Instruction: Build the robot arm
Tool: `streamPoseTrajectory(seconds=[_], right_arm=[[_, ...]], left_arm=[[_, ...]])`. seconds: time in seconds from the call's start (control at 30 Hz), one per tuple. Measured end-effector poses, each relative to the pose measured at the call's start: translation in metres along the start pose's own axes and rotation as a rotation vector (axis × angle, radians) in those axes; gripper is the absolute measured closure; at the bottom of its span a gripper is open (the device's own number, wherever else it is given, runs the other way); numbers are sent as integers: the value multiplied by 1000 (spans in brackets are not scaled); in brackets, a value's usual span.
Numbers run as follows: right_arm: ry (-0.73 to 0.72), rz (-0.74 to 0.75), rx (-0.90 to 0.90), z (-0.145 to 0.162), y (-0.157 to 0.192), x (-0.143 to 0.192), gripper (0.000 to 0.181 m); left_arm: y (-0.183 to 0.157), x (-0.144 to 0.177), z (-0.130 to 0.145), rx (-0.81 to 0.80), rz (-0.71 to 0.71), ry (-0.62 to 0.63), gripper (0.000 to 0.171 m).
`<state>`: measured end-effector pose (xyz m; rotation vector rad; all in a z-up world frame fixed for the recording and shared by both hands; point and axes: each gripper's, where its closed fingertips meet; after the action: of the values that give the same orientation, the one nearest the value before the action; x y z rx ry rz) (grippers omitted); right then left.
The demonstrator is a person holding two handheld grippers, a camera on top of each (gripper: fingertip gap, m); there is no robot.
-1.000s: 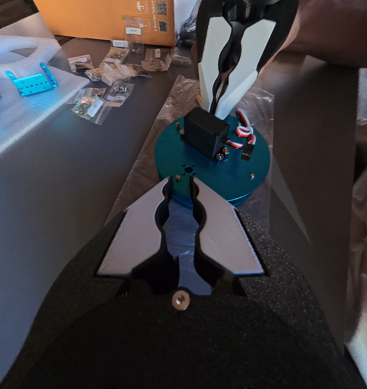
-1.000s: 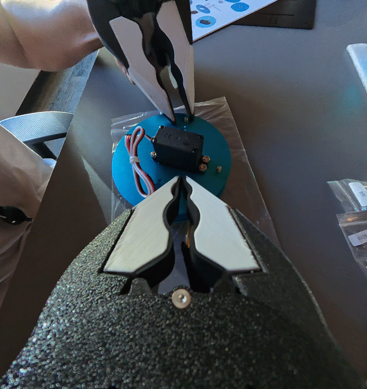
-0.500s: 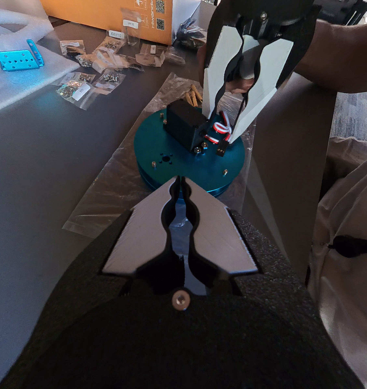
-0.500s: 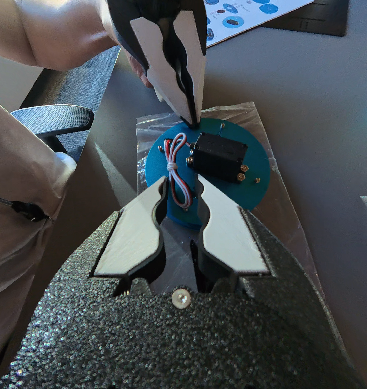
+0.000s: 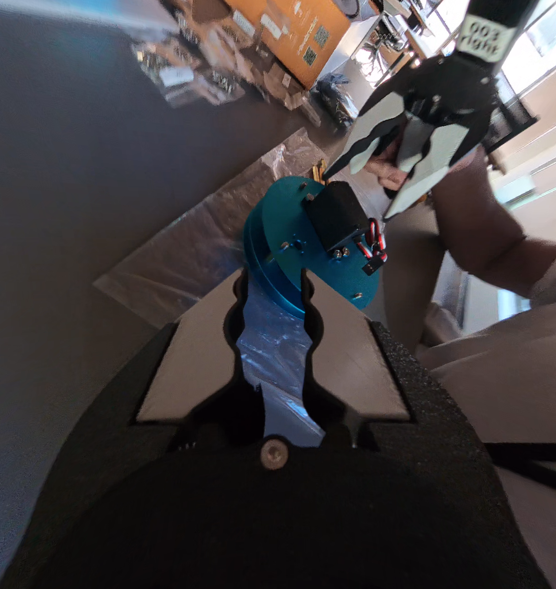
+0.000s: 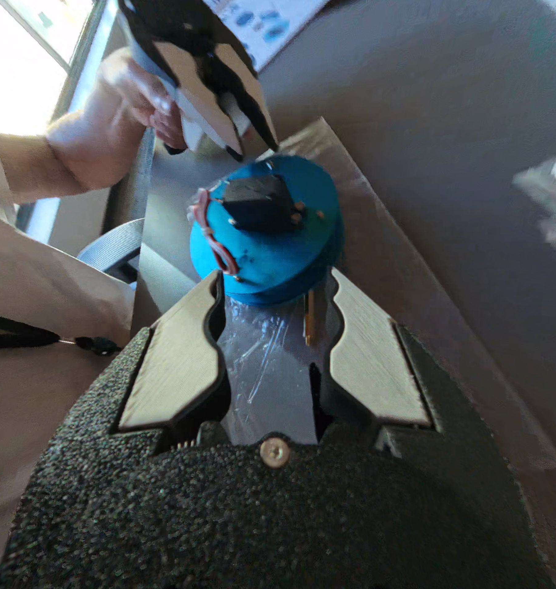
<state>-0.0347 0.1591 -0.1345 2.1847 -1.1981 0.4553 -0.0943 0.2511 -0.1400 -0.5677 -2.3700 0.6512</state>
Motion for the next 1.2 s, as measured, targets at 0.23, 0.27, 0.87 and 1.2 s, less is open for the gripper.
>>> streamPoseTrajectory(seconds=[0.23,0.27,0.87,1.2], right_arm=[[126,-233,-332,11,-11,-26,128],[145,-255,-366,10,-12,-28,129],[57,-262,116,-17,31,-4,149],[-33,-374,296,-3,63,0,146]], left_arm=[[-4,-6,18,328,154,82,128],[-7,-9,22,342,167,116,123],[-60,6,8,-233,64,52,138],[-96,2,20,-608,-6,50,139]])
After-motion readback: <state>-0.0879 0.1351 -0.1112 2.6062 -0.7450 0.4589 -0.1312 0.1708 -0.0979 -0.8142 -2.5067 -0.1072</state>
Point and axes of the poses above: each gripper's, where its closed fingertips meet, x back along the fingers, z out of its underside, y = z × x across the jaws, and after that the axes turned 3 degrees about x, right-handed
